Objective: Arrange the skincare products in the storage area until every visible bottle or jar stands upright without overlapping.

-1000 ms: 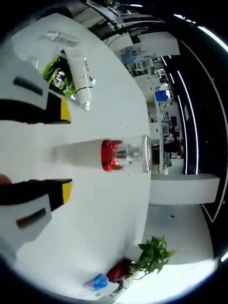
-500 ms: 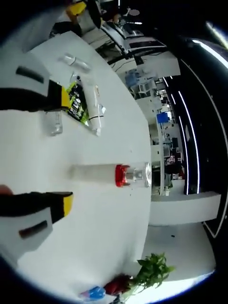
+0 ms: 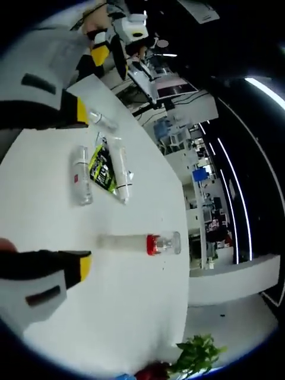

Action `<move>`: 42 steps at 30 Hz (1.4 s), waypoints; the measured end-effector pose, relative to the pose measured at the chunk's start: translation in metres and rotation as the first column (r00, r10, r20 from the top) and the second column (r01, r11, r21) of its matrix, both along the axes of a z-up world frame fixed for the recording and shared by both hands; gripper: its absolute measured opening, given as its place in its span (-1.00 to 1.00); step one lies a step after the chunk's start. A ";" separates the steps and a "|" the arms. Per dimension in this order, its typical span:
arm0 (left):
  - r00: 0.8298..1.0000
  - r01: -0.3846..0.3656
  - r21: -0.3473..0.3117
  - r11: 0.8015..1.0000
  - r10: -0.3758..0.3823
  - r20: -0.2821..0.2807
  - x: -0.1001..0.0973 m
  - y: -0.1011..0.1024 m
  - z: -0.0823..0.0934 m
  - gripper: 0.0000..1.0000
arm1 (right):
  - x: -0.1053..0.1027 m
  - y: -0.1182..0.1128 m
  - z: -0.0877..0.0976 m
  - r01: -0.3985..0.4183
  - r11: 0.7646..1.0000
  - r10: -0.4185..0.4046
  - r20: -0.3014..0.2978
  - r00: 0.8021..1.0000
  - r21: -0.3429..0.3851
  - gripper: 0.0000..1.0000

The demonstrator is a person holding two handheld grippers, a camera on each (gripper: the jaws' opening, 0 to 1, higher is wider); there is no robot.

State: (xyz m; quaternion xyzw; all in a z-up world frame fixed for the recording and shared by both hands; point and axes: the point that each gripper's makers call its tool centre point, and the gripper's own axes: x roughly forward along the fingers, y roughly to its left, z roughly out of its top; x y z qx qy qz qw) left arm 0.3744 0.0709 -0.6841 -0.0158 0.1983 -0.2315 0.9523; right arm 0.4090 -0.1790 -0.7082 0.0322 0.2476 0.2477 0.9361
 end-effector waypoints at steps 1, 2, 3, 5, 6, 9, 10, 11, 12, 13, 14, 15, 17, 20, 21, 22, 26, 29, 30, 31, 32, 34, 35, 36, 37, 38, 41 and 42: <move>1.000 0.002 -0.001 1.000 -0.002 -0.001 0.000 0.000 0.000 0.75 | -0.005 0.001 0.001 -0.008 1.000 0.008 -0.001 1.000 0.002 0.72; 1.000 0.003 -0.002 1.000 -0.003 -0.001 0.000 -0.001 0.000 0.75 | -0.008 0.001 0.001 -0.014 1.000 0.014 -0.004 1.000 0.003 0.73; 1.000 0.007 -0.003 1.000 -0.007 -0.001 0.000 -0.001 0.000 0.75 | -0.009 0.001 0.001 -0.015 1.000 0.015 -0.005 1.000 0.002 0.75; 1.000 0.016 -0.004 1.000 -0.016 0.000 -0.001 -0.003 0.000 0.75 | -0.018 0.001 0.002 -0.027 1.000 0.027 -0.007 1.000 -0.002 0.77; 1.000 0.019 -0.003 1.000 -0.019 0.000 -0.001 -0.003 0.000 0.75 | -0.021 0.002 0.003 -0.032 0.999 0.032 -0.008 0.999 -0.008 0.78; 1.000 0.030 0.001 1.000 -0.030 0.002 -0.003 -0.005 0.000 0.75 | -0.028 0.003 0.004 -0.046 0.999 0.046 -0.002 0.999 -0.019 0.80; 0.999 0.032 0.001 0.999 -0.032 0.004 -0.002 -0.004 0.000 0.75 | -0.031 0.004 0.004 -0.055 0.998 0.055 0.000 0.999 -0.028 0.81; 0.999 0.033 0.002 0.999 -0.033 0.005 -0.002 -0.004 0.000 0.76 | -0.032 0.004 0.003 -0.057 0.998 0.057 0.002 0.998 -0.030 0.82; 0.999 0.034 0.003 0.999 -0.034 0.007 -0.002 -0.004 0.000 0.76 | -0.033 0.004 0.003 -0.060 0.998 0.061 0.003 0.998 -0.033 0.84; 0.999 0.033 0.003 0.999 -0.033 0.008 -0.002 -0.004 0.000 0.76 | -0.036 0.006 0.002 -0.068 0.997 0.068 0.002 0.998 -0.039 0.85; 0.999 0.032 0.003 0.999 -0.032 0.008 -0.002 -0.004 0.000 0.77 | -0.037 0.007 0.001 -0.073 0.996 0.073 0.003 0.997 -0.042 0.86; 1.000 0.030 0.003 1.000 -0.030 0.009 -0.003 -0.004 0.001 0.77 | -0.038 0.007 0.000 -0.076 0.996 0.076 0.001 0.997 -0.044 0.88; 1.000 0.026 0.005 1.000 -0.026 0.008 -0.002 -0.003 0.000 0.77 | -0.037 0.007 0.000 -0.078 0.996 0.078 0.002 0.997 -0.047 0.90; 1.000 0.022 0.007 1.000 -0.022 0.007 -0.002 -0.004 0.000 0.78 | -0.035 0.007 0.001 -0.069 0.997 0.070 0.010 0.998 -0.029 0.91; 1.000 0.021 0.008 1.000 -0.021 0.004 -0.002 -0.004 -0.001 0.78 | -0.035 0.006 -0.002 -0.067 0.997 0.067 0.002 0.998 -0.029 0.92; 1.000 0.022 0.010 1.000 -0.022 0.003 -0.002 -0.004 -0.001 0.77 | -0.035 0.005 -0.003 -0.061 0.998 0.061 -0.004 0.998 -0.025 0.92; 1.000 0.026 0.019 0.999 -0.026 -0.001 -0.004 -0.005 -0.002 0.78 | -0.035 0.007 -0.003 -0.071 0.997 0.071 0.004 0.997 -0.026 0.93; 1.000 0.029 0.025 0.999 -0.029 -0.005 -0.004 -0.005 -0.003 0.77 | -0.036 0.008 -0.005 -0.078 0.997 0.078 -0.003 0.997 -0.029 0.94; 1.000 0.030 0.026 0.999 -0.030 -0.006 -0.003 -0.005 -0.004 0.77 | -0.036 0.008 -0.005 -0.077 0.997 0.077 -0.004 0.997 -0.029 0.94; 0.999 0.032 0.029 0.999 -0.031 -0.007 -0.004 -0.005 -0.004 0.77 | -0.035 0.007 -0.005 -0.074 0.997 0.074 -0.004 0.997 -0.025 0.94; 0.999 0.033 0.030 0.999 -0.033 -0.008 -0.004 -0.006 -0.004 0.77 | -0.035 0.007 -0.005 -0.072 0.997 0.072 -0.003 0.997 -0.024 0.93; 0.999 0.035 0.032 0.999 -0.034 -0.010 -0.004 -0.006 -0.005 0.77 | -0.035 0.006 -0.005 -0.071 0.997 0.071 -0.005 0.997 -0.024 0.93; 0.999 0.036 0.033 0.999 -0.036 -0.010 -0.004 -0.007 -0.005 0.77 | -0.036 0.007 -0.005 -0.071 0.997 0.071 -0.007 0.997 -0.022 0.93; 0.999 0.037 0.033 0.999 -0.037 -0.011 -0.004 -0.007 -0.005 0.77 | -0.036 0.007 -0.005 -0.071 0.997 0.071 -0.007 0.997 -0.021 0.93; 0.999 0.039 0.034 0.999 -0.038 -0.012 -0.004 -0.007 -0.005 0.77 | -0.036 0.007 -0.005 -0.071 0.997 0.071 -0.007 0.997 -0.021 0.93; 0.999 0.039 0.034 0.999 -0.039 -0.012 -0.004 -0.007 -0.005 0.77 | -0.036 0.006 -0.005 -0.070 0.997 0.070 -0.007 0.997 -0.022 0.92; 0.999 0.039 0.033 0.999 -0.038 -0.012 -0.004 -0.007 -0.005 0.77 | -0.036 0.007 -0.006 -0.073 0.997 0.073 -0.010 0.997 -0.025 0.92; 0.999 0.038 0.032 0.999 -0.038 -0.011 -0.004 -0.007 -0.005 0.76 | -0.036 0.007 -0.006 -0.077 0.997 0.076 -0.011 0.997 -0.026 0.92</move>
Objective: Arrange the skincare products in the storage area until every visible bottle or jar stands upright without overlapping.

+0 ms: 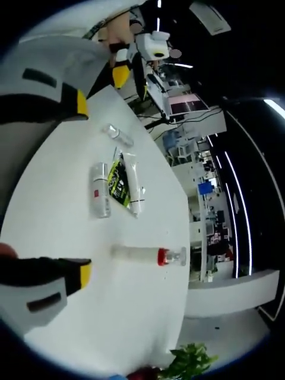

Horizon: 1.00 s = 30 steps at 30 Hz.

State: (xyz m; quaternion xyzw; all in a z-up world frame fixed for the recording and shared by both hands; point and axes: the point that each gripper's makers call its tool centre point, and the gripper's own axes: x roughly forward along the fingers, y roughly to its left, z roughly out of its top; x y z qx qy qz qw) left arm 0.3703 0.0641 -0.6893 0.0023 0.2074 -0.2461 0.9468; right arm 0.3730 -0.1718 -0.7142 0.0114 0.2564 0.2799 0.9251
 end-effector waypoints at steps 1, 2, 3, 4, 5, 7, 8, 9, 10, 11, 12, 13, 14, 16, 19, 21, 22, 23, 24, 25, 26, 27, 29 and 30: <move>1.000 -0.001 0.000 1.000 0.001 0.001 0.000 0.000 0.000 0.76 | 0.000 0.001 0.000 -0.003 1.000 0.003 0.000 1.000 -0.001 0.92; 1.000 -0.002 -0.002 1.000 0.002 0.001 0.000 0.000 0.000 0.76 | -0.001 0.001 -0.001 -0.006 1.000 0.006 -0.003 1.000 -0.005 0.91; 1.000 -0.004 -0.002 1.000 0.004 0.002 0.000 0.001 0.000 0.76 | -0.001 0.001 -0.001 -0.008 1.000 0.008 -0.004 1.000 -0.006 0.91; 1.000 -0.006 -0.002 1.000 0.006 0.003 0.000 0.001 0.000 0.76 | -0.001 0.001 -0.001 -0.010 1.000 0.010 -0.006 1.000 -0.006 0.91; 1.000 -0.008 -0.003 1.000 0.008 0.004 0.000 0.001 0.001 0.76 | -0.001 0.002 -0.002 -0.013 1.000 0.013 -0.009 1.000 -0.004 0.91; 1.000 -0.012 -0.003 1.000 0.012 0.006 0.001 0.002 0.001 0.75 | -0.001 0.002 -0.004 -0.015 1.000 0.015 -0.023 1.000 -0.005 0.89; 1.000 -0.014 -0.004 1.000 0.014 0.007 0.001 0.002 0.001 0.75 | -0.002 0.002 -0.005 -0.018 1.000 0.018 -0.028 0.999 -0.007 0.88; 1.000 -0.016 -0.004 1.000 0.016 0.008 0.001 0.002 0.002 0.75 | -0.002 0.003 -0.006 -0.022 1.000 0.022 -0.031 0.999 -0.007 0.88; 1.000 -0.018 -0.005 1.000 0.018 0.009 0.001 0.003 0.002 0.75 | -0.002 0.003 -0.006 -0.026 1.000 0.026 -0.031 0.999 -0.007 0.88; 1.000 -0.019 -0.005 1.000 0.020 0.010 0.002 0.003 0.002 0.75 | -0.002 0.005 -0.006 -0.031 0.999 0.031 -0.033 0.999 -0.007 0.88; 1.000 -0.023 -0.006 1.000 0.023 0.011 0.002 0.004 0.002 0.75 | -0.002 0.005 -0.006 -0.034 0.999 0.034 -0.035 0.999 -0.008 0.88; 1.000 -0.025 -0.007 1.000 0.025 0.012 0.002 0.004 0.003 0.75 | -0.001 0.006 -0.008 -0.038 0.999 0.038 -0.038 0.999 -0.014 0.87; 1.000 -0.028 -0.008 1.000 0.028 0.012 0.002 0.005 0.003 0.75 | 0.000 0.006 -0.008 -0.042 0.999 0.041 -0.038 0.998 -0.017 0.85; 0.999 -0.029 -0.010 1.000 0.029 0.013 0.002 0.005 0.003 0.75 | 0.002 0.007 -0.011 -0.048 0.999 0.047 -0.042 0.998 -0.022 0.84; 1.000 -0.028 -0.009 1.000 0.028 0.012 0.002 0.005 0.003 0.74 | 0.003 0.008 -0.013 -0.055 0.998 0.053 -0.046 0.998 -0.034 0.84; 1.000 -0.024 -0.007 1.000 0.024 0.013 0.002 0.004 0.003 0.74 | 0.003 0.008 -0.015 -0.061 0.997 0.059 -0.050 0.997 -0.039 0.84; 1.000 -0.023 -0.007 1.000 0.023 0.013 0.002 0.004 0.003 0.74 | 0.003 0.009 -0.016 -0.065 0.997 0.063 -0.054 0.997 -0.042 0.84; 1.000 -0.020 -0.006 1.000 0.020 0.013 0.002 0.003 0.003 0.74 | 0.003 0.009 -0.017 -0.069 0.997 0.066 -0.056 0.996 -0.045 0.84; 1.000 -0.017 -0.007 1.000 0.017 0.013 0.002 0.003 0.003 0.74 | 0.003 0.009 -0.017 -0.072 0.996 0.069 -0.057 0.996 -0.046 0.84; 1.000 -0.014 -0.008 1.000 0.015 0.012 0.002 0.002 0.003 0.73 | 0.003 0.009 -0.018 -0.076 0.996 0.073 -0.059 0.996 -0.050 0.84; 1.000 -0.014 -0.009 1.000 0.014 0.012 0.002 0.002 0.003 0.73 | 0.004 0.009 -0.018 -0.081 0.995 0.078 -0.062 0.995 -0.055 0.84; 1.000 -0.013 -0.011 1.000 0.013 0.012 0.001 0.002 0.004 0.73 | 0.004 0.009 -0.019 -0.084 0.995 0.080 -0.063 0.995 -0.060 0.84; 1.000 -0.014 -0.017 1.000 0.014 0.013 0.002 0.002 0.004 0.73 | 0.007 0.009 -0.020 -0.087 0.994 0.083 -0.066 0.994 -0.066 0.84; 1.000 -0.015 -0.020 1.000 0.016 0.013 0.002 0.002 0.004 0.73 | 0.009 0.009 -0.019 -0.089 0.994 0.084 -0.067 0.994 -0.065 0.84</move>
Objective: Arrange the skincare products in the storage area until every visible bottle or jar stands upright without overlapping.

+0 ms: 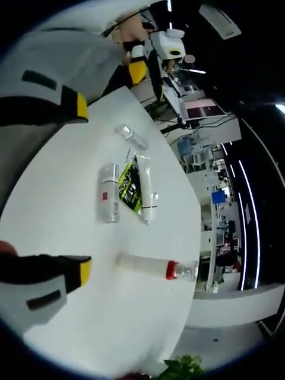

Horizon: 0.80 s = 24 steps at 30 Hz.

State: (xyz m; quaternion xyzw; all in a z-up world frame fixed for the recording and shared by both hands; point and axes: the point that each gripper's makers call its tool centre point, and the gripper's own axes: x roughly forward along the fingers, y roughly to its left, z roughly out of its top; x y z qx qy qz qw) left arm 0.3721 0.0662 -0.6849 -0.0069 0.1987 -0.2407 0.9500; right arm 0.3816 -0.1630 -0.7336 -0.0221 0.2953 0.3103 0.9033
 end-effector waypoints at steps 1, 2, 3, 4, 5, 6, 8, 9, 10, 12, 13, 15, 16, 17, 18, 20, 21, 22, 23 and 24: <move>1.000 -0.001 -0.002 1.000 0.001 0.001 0.000 0.000 0.000 0.73 | 0.002 0.001 0.000 -0.004 1.000 0.004 0.000 1.000 -0.002 0.84; 1.000 -0.003 -0.005 1.000 0.003 0.002 0.001 0.000 0.001 0.73 | 0.004 0.001 0.000 -0.009 1.000 0.009 0.001 1.000 -0.008 0.84; 1.000 -0.003 -0.007 1.000 0.003 0.002 0.001 0.001 0.001 0.73 | 0.006 0.003 0.001 -0.018 1.000 0.018 0.002 1.000 -0.015 0.84; 1.000 -0.004 -0.009 1.000 0.004 0.003 0.001 0.001 0.001 0.73 | 0.008 0.004 0.001 -0.026 1.000 0.026 0.004 1.000 -0.018 0.84; 1.000 -0.004 -0.010 1.000 0.004 0.004 0.002 0.001 0.001 0.74 | 0.010 0.007 0.003 -0.036 0.999 0.037 0.006 0.999 -0.020 0.84; 1.000 -0.004 -0.012 1.000 0.004 0.005 0.002 0.001 0.002 0.74 | 0.012 0.008 0.003 -0.044 0.999 0.044 0.007 0.999 -0.023 0.84; 1.000 -0.004 -0.014 1.000 0.004 0.008 0.002 0.001 0.003 0.74 | 0.017 0.013 0.005 -0.065 0.997 0.065 0.012 0.998 -0.032 0.83; 1.000 -0.004 -0.015 1.000 0.004 0.009 0.002 0.001 0.003 0.74 | 0.019 0.015 0.005 -0.075 0.997 0.075 0.017 0.997 -0.037 0.83; 1.000 -0.004 -0.015 1.000 0.004 0.009 0.002 0.001 0.003 0.74 | 0.022 0.018 0.005 -0.086 0.995 0.087 0.019 0.996 -0.040 0.83; 1.000 -0.003 -0.015 1.000 0.004 0.010 0.002 0.001 0.003 0.74 | 0.026 0.022 0.005 -0.099 0.994 0.100 0.020 0.995 -0.045 0.82; 1.000 -0.004 -0.016 1.000 0.004 0.010 0.002 0.001 0.003 0.74 | 0.027 0.025 0.005 -0.107 0.993 0.109 0.023 0.994 -0.049 0.82; 1.000 -0.004 -0.017 1.000 0.004 0.008 0.002 0.001 0.003 0.75 | 0.031 0.031 0.006 -0.127 0.990 0.129 0.025 0.991 -0.055 0.82; 1.000 -0.003 -0.018 1.000 0.004 0.007 0.002 0.001 0.003 0.75 | 0.033 0.033 0.006 -0.139 0.988 0.141 0.027 0.990 -0.061 0.81; 1.000 -0.003 -0.020 1.000 0.003 0.007 0.002 0.001 0.003 0.74 | 0.034 0.036 0.007 -0.148 0.987 0.151 0.031 0.988 -0.067 0.81; 1.000 -0.003 -0.021 1.000 0.003 0.007 0.002 0.001 0.003 0.74 | 0.035 0.037 0.007 -0.158 0.985 0.160 0.033 0.986 -0.071 0.81; 1.000 -0.001 -0.023 1.000 0.002 0.006 0.002 0.001 0.003 0.74 | 0.040 0.041 0.008 -0.182 0.980 0.185 0.036 0.982 -0.084 0.80; 1.000 -0.002 -0.024 1.000 0.002 0.007 0.002 0.001 0.003 0.74 | 0.042 0.043 0.009 -0.188 0.978 0.192 0.038 0.981 -0.089 0.80; 1.000 -0.003 -0.025 1.000 0.003 0.008 0.002 0.001 0.004 0.74 | 0.043 0.044 0.009 -0.196 0.976 0.201 0.040 0.979 -0.095 0.79; 1.000 -0.004 -0.025 1.000 0.004 0.009 0.002 0.001 0.004 0.74 | 0.045 0.046 0.011 -0.208 0.973 0.213 0.042 0.976 -0.101 0.78; 1.000 -0.006 -0.027 1.000 0.006 0.010 0.002 0.002 0.004 0.74 | 0.047 0.047 0.011 -0.217 0.970 0.223 0.043 0.974 -0.107 0.78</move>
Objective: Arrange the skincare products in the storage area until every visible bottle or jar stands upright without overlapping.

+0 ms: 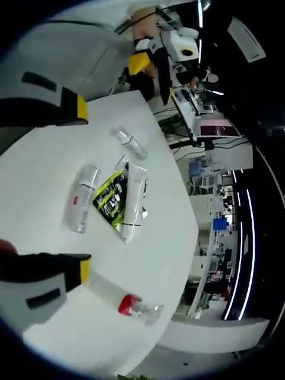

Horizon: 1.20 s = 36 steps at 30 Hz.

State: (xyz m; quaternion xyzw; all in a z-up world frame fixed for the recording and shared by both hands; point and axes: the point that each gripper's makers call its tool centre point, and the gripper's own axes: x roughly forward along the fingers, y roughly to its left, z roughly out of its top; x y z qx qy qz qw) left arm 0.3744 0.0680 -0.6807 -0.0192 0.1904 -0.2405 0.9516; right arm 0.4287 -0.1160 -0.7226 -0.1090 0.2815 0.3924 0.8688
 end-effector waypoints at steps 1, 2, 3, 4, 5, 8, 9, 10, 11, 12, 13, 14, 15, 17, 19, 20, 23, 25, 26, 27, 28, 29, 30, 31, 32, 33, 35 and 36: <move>1.000 -0.002 -0.001 1.000 0.002 0.002 0.000 0.000 0.000 0.74 | 0.002 0.002 0.000 -0.015 1.000 0.015 0.003 1.000 -0.009 0.77; 1.000 -0.003 -0.003 1.000 0.003 0.002 0.000 0.001 0.001 0.74 | 0.004 0.003 0.001 -0.022 1.000 0.022 0.005 1.000 -0.014 0.77; 1.000 -0.004 -0.005 1.000 0.004 0.003 0.000 0.001 0.001 0.74 | 0.006 0.004 0.001 -0.030 0.999 0.030 0.006 1.000 -0.019 0.77; 1.000 -0.006 -0.007 1.000 0.006 0.004 0.001 0.001 0.001 0.74 | 0.008 0.006 0.001 -0.045 0.999 0.045 0.008 0.999 -0.026 0.76; 1.000 -0.007 -0.009 1.000 0.007 0.005 0.001 0.001 0.001 0.74 | 0.010 0.008 0.002 -0.055 0.998 0.055 0.009 0.998 -0.032 0.76; 1.000 -0.011 -0.016 1.000 0.011 0.007 0.001 0.002 0.002 0.74 | 0.015 0.015 0.001 -0.096 0.994 0.097 0.013 0.995 -0.057 0.75; 1.000 -0.013 -0.019 1.000 0.013 0.008 0.002 0.003 0.002 0.74 | 0.016 0.017 0.002 -0.108 0.992 0.109 0.014 0.994 -0.064 0.75; 1.000 -0.014 -0.021 1.000 0.015 0.008 0.002 0.003 0.002 0.74 | 0.018 0.020 0.002 -0.125 0.989 0.127 0.016 0.992 -0.072 0.75; 1.000 -0.016 -0.023 1.000 0.017 0.009 0.002 0.003 0.003 0.74 | 0.020 0.022 0.002 -0.135 0.988 0.136 0.016 0.991 -0.075 0.74; 1.000 -0.017 -0.025 1.000 0.017 0.010 0.002 0.003 0.003 0.74 | 0.022 0.026 0.002 -0.151 0.985 0.153 0.016 0.988 -0.081 0.73; 1.000 -0.019 -0.027 0.999 0.019 0.010 0.002 0.004 0.003 0.74 | 0.023 0.028 0.002 -0.163 0.983 0.165 0.016 0.986 -0.087 0.73; 1.000 -0.020 -0.029 0.999 0.020 0.010 0.002 0.004 0.003 0.74 | 0.025 0.031 0.001 -0.180 0.979 0.182 0.016 0.983 -0.095 0.71; 1.000 -0.021 -0.032 0.999 0.021 0.010 0.002 0.004 0.003 0.74 | 0.027 0.033 0.001 -0.191 0.976 0.193 0.016 0.981 -0.101 0.70; 1.000 -0.024 -0.035 0.999 0.024 0.010 0.003 0.005 0.003 0.74 | 0.031 0.039 -0.001 -0.216 0.969 0.220 0.017 0.975 -0.117 0.68; 1.000 -0.026 -0.038 0.999 0.026 0.010 0.003 0.005 0.004 0.74 | 0.036 0.043 -0.003 -0.243 0.961 0.247 0.016 0.969 -0.135 0.65; 1.000 -0.027 -0.039 0.999 0.027 0.009 0.003 0.005 0.003 0.74 | 0.039 0.046 -0.004 -0.261 0.954 0.266 0.016 0.964 -0.149 0.64; 1.000 -0.027 -0.037 0.999 0.028 0.007 0.003 0.006 0.003 0.73 | 0.044 0.050 -0.007 -0.288 0.942 0.295 0.016 0.955 -0.174 0.61; 1.000 -0.026 -0.036 0.999 0.026 0.007 0.003 0.005 0.003 0.73 | 0.049 0.053 -0.009 -0.306 0.933 0.315 0.014 0.949 -0.189 0.60; 1.000 -0.025 -0.034 0.999 0.026 0.007 0.003 0.005 0.003 0.73 | 0.051 0.055 -0.010 -0.314 0.929 0.322 0.014 0.946 -0.194 0.59; 1.000 -0.025 -0.034 0.999 0.026 0.007 0.003 0.005 0.003 0.73 | 0.054 0.057 -0.010 -0.326 0.923 0.336 0.015 0.942 -0.204 0.58; 1.000 -0.026 -0.034 0.999 0.026 0.006 0.003 0.005 0.002 0.73 | 0.056 0.058 -0.011 -0.333 0.919 0.344 0.016 0.939 -0.212 0.57; 1.000 -0.026 -0.034 0.999 0.026 0.006 0.003 0.005 0.002 0.73 | 0.059 0.060 -0.012 -0.345 0.911 0.357 0.016 0.934 -0.224 0.56; 1.000 -0.027 -0.034 0.999 0.027 0.005 0.003 0.005 0.002 0.73 | 0.061 0.061 -0.014 -0.355 0.905 0.368 0.015 0.930 -0.232 0.55; 1.000 -0.028 -0.035 0.999 0.028 0.004 0.004 0.006 0.002 0.73 | 0.063 0.063 -0.016 -0.368 0.897 0.383 0.015 0.923 -0.245 0.54; 1.000 -0.029 -0.036 0.999 0.029 0.003 0.004 0.006 0.002 0.73 | 0.065 0.065 -0.017 -0.375 0.892 0.392 0.016 0.920 -0.252 0.53; 1.000 -0.030 -0.037 0.999 0.030 0.002 0.004 0.006 0.002 0.73 | 0.066 0.066 -0.017 -0.383 0.887 0.400 0.015 0.917 -0.258 0.51; 0.999 -0.032 -0.040 0.999 0.032 0.000 0.004 0.007 0.002 0.73 | 0.068 0.070 -0.021 -0.405 0.873 0.424 0.009 0.906 -0.271 0.46; 0.999 -0.034 -0.042 0.999 0.034 -0.001 0.004 0.008 0.001 0.73 | 0.070 0.073 -0.023 -0.416 0.865 0.436 0.006 0.900 -0.281 0.45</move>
